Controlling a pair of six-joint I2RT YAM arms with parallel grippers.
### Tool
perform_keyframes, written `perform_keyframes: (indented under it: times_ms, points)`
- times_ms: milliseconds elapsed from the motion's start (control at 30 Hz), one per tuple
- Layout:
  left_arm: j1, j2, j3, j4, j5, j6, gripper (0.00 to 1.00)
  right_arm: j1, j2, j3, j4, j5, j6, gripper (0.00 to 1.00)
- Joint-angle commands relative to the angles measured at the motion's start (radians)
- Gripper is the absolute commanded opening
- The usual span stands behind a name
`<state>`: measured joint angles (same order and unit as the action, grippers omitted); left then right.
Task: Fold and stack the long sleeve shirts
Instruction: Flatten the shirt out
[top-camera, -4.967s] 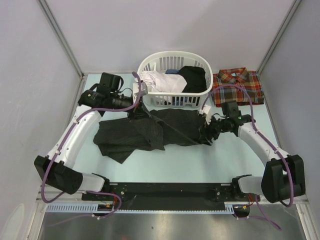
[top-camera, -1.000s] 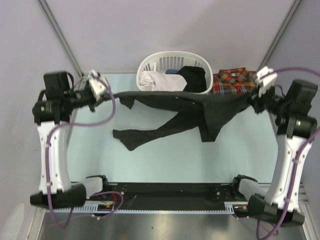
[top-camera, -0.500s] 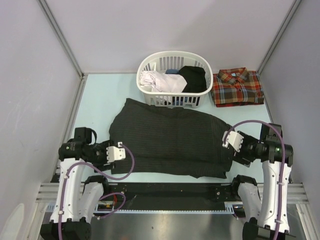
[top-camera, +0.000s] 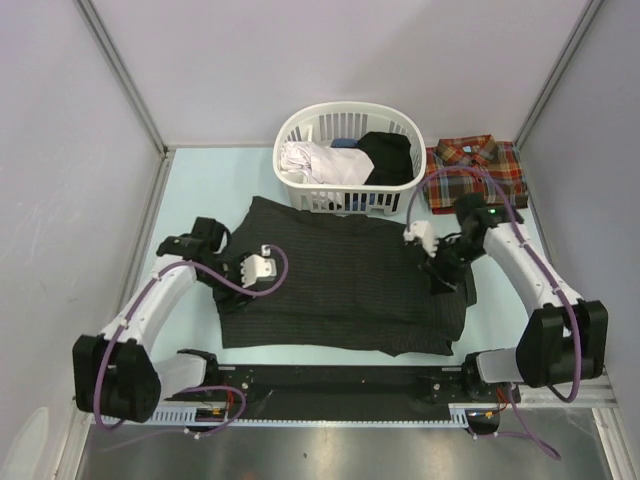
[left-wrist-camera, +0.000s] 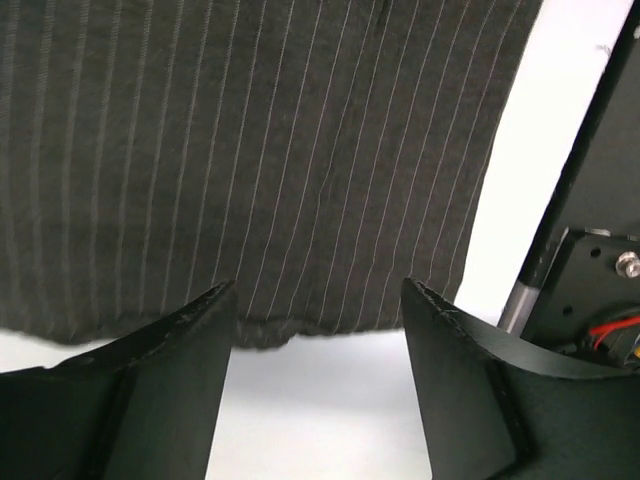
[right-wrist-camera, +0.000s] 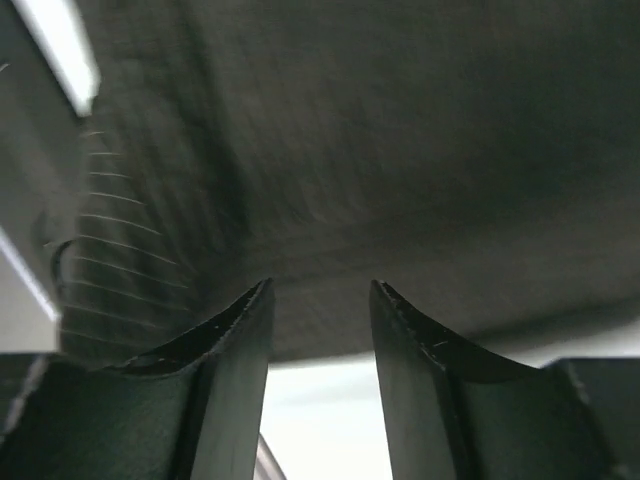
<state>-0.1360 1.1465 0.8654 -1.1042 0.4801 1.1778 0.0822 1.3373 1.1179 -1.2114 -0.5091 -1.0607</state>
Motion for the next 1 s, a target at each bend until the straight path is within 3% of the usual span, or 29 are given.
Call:
perform_keyframes:
  times_ms: [0, 167, 400, 567, 667, 700, 800, 900, 967]
  points:
    - [-0.054, 0.053, -0.067, 0.127, -0.021, -0.106, 0.7, 0.146, 0.014, -0.091, 0.016, 0.004, 0.079, 0.47]
    - [-0.115, 0.059, -0.218, 0.176, -0.098, -0.014, 0.65, 0.272, 0.003, -0.312, 0.072, 0.119, 0.004, 0.43]
    - [-0.203, -0.014, -0.295, 0.138, -0.139, 0.04, 0.7, 0.304, 0.025, -0.409, 0.107, 0.179, -0.022, 0.42]
    - [-0.277, -0.022, -0.348, 0.179, -0.189, 0.04, 0.67, 0.35, 0.059, -0.446, 0.138, 0.251, -0.018, 0.42]
    - [-0.324, 0.012, -0.361, 0.19, -0.218, 0.03, 0.57, 0.355, 0.086, -0.443, 0.127, 0.253, -0.013, 0.43]
    - [-0.333, 0.025, -0.358, 0.19, -0.216, 0.029, 0.42, 0.355, 0.094, -0.44, 0.121, 0.251, -0.016, 0.43]
    - [-0.352, 0.029, -0.339, 0.164, -0.198, 0.054, 0.15, 0.357, 0.08, -0.448, 0.105, 0.257, -0.039, 0.43]
    - [-0.356, -0.019, -0.299, 0.075, -0.169, 0.146, 0.05, 0.344, 0.057, -0.431, 0.061, 0.274, -0.077, 0.41]
    - [-0.356, -0.086, -0.238, -0.032, -0.126, 0.241, 0.03, 0.294, 0.028, -0.344, 0.015, 0.239, -0.085, 0.41]
